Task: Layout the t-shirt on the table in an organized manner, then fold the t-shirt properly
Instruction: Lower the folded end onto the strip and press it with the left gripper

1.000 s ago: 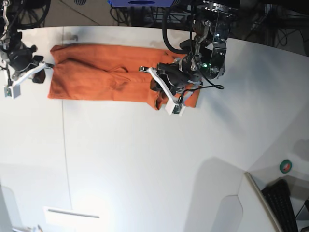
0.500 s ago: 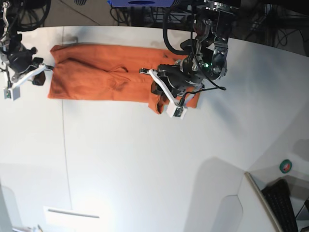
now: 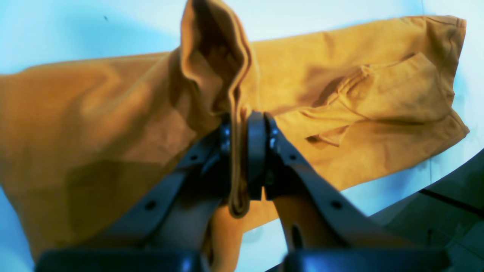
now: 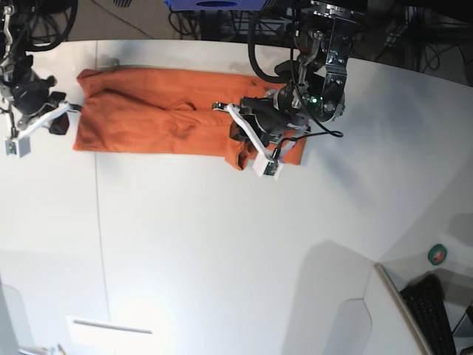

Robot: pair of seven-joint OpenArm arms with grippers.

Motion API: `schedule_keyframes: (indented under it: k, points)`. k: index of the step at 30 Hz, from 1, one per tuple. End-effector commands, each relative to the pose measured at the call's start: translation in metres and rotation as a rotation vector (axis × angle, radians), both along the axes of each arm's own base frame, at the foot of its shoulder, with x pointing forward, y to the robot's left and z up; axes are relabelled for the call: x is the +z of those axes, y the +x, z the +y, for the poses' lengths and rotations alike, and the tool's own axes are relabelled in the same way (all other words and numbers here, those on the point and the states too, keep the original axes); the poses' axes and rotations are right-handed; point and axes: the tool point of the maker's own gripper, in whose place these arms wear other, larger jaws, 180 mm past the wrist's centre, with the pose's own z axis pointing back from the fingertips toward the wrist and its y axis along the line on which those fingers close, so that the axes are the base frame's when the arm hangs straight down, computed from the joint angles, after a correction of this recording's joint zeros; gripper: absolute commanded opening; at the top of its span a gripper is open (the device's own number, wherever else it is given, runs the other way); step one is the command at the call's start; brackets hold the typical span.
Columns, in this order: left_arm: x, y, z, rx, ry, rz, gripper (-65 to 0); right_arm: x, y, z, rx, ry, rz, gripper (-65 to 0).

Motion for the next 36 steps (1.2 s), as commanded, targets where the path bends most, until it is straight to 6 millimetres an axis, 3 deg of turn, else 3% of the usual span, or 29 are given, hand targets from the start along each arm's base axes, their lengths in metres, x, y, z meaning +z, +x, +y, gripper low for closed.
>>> schedule_keyframes:
  k: [1,17,18,22,27,30,33,36]
  points:
    - [0.01,0.008,-0.005,0.003,-0.025,-0.036,-65.0,0.01,0.007,-0.004,0.005,-0.01,-0.038,-65.0]
    - [0.008,0.007,-0.005,0.003,-0.024,-0.03,-65.0,0.009,0.007,-0.003,0.003,-0.008,-0.037,-65.0]
    - [0.008,0.007,-0.005,0.003,-0.024,-0.03,-62.9,0.009,0.007,-0.003,0.003,-0.008,-0.037,-65.0]
    - [0.008,0.007,-0.007,-0.006,-0.024,-0.03,-42.6,0.009,0.007,-0.003,0.003,-0.008,-0.037,-65.0]
    - [0.008,-0.003,-0.026,-0.08,-0.03,-0.027,-25.8,0.009,0.007,-0.003,0.003,-0.008,-0.037,-65.0]
    - [0.003,-0.006,-0.041,-0.134,-0.031,-0.014,-21.4,0.009,0.007,-0.003,0.005,-0.008,-0.037,-65.0]
    - [-0.012,-0.018,-0.065,-0.236,-0.021,0.03,-21.2,0.009,0.007,-0.003,0.003,-0.008,-0.037,-65.0]
    - [-0.012,-0.025,-0.085,-0.319,-0.017,0.028,-21.4,0.009,0.007,-0.003,0.003,-0.008,-0.037,-65.0]
